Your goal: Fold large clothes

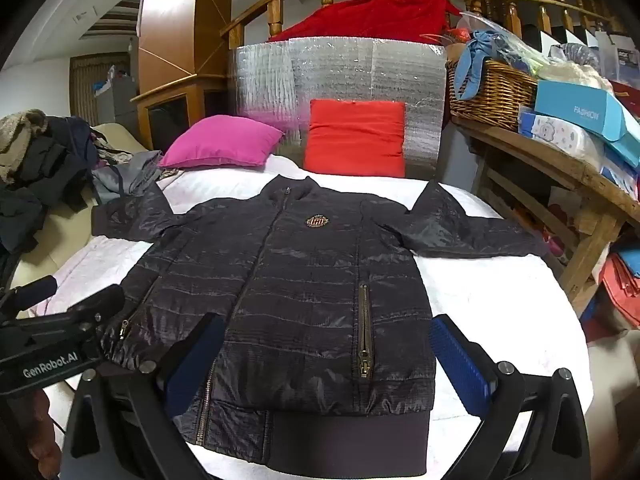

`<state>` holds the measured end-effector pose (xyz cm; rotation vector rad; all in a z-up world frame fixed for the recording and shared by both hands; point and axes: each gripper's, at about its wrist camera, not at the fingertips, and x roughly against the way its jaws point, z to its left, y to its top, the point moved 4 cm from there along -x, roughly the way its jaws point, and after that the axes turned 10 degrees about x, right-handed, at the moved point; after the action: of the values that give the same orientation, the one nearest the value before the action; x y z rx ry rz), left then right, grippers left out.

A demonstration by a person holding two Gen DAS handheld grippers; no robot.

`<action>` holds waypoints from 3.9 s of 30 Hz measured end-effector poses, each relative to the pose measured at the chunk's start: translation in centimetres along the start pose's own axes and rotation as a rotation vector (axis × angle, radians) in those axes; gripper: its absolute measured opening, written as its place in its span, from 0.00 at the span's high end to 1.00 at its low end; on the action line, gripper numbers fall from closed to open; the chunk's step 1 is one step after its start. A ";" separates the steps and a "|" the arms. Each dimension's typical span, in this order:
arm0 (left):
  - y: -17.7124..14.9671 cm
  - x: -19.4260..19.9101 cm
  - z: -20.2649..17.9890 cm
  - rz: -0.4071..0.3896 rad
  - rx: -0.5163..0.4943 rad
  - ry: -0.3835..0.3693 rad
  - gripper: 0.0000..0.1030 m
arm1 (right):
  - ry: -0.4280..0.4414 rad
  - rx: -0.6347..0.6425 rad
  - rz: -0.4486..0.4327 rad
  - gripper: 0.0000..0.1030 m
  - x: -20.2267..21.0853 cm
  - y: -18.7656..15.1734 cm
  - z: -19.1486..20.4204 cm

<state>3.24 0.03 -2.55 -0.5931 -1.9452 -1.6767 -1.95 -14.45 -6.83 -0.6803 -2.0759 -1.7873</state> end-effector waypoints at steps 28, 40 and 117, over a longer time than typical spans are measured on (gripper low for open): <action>-0.5 -0.8 0.1 0.019 -0.013 0.013 0.00 | -0.024 -0.001 0.002 0.00 -0.4 0.2 -0.2; -0.5 -0.8 0.3 0.025 -0.012 0.012 0.00 | -0.028 0.000 0.002 0.00 -0.3 0.2 -0.1; 0.0 -5.5 -1.0 0.119 -0.022 -0.024 0.00 | 0.240 -0.663 0.119 0.00 -9.6 -3.1 -19.9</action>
<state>7.62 -0.94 -5.89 -0.7259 -1.8716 -1.6256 3.07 -35.78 -11.12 -0.6822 -1.2481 -2.3569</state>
